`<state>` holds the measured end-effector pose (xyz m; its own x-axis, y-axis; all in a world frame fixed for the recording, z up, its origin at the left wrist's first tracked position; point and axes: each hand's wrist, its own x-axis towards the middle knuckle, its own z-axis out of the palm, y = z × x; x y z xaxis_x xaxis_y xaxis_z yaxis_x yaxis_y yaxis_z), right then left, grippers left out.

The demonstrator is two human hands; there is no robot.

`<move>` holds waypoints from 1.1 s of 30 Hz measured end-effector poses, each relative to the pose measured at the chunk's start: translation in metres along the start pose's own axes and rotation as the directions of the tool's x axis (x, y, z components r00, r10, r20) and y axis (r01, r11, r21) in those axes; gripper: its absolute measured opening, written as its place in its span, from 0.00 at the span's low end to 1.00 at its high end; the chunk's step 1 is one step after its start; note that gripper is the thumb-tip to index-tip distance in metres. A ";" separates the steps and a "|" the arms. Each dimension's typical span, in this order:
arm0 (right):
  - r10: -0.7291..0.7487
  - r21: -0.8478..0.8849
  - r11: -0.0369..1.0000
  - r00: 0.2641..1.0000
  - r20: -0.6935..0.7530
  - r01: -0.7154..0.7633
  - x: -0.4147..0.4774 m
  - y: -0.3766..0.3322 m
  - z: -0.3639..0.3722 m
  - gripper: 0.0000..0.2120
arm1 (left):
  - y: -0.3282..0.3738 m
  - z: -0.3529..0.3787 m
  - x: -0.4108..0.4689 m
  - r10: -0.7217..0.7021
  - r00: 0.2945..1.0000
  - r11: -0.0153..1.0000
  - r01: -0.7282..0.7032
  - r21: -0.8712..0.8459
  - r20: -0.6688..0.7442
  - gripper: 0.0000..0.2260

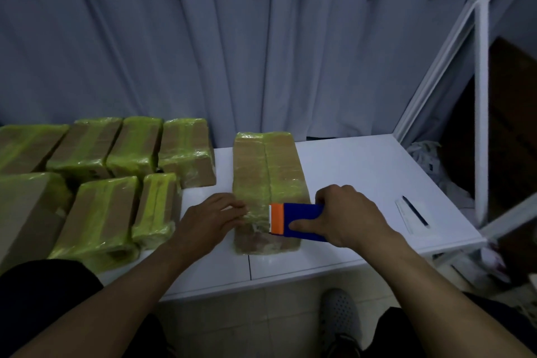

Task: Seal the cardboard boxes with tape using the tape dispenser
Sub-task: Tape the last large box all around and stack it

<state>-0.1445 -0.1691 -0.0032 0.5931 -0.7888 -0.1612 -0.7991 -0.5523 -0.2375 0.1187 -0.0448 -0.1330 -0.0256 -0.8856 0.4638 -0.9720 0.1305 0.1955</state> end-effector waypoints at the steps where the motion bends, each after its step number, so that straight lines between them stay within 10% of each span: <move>1: -0.002 -0.012 1.000 1.000 -0.012 0.002 0.000 -0.002 0.000 0.28 | -0.001 -0.002 -0.002 0.022 1.000 0.999 -0.022 0.034 0.005 0.12; 7: -0.010 -0.047 0.999 1.000 0.005 0.011 0.003 -0.015 0.008 0.31 | -0.006 -0.004 -0.015 0.022 0.999 1.000 -0.022 -0.003 0.043 0.23; 33: -0.004 0.090 0.996 0.997 0.075 -0.002 -0.008 -0.009 0.003 0.32 | 0.014 -0.007 0.000 -0.088 0.995 0.995 0.090 -0.044 0.047 0.11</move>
<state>-0.1419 -0.1570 -0.0030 0.6024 -0.7637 -0.2319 -0.7883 -0.5238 -0.3228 0.1064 -0.0403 -0.1239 0.0492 -0.9137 0.4034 -0.9590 0.0696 0.2746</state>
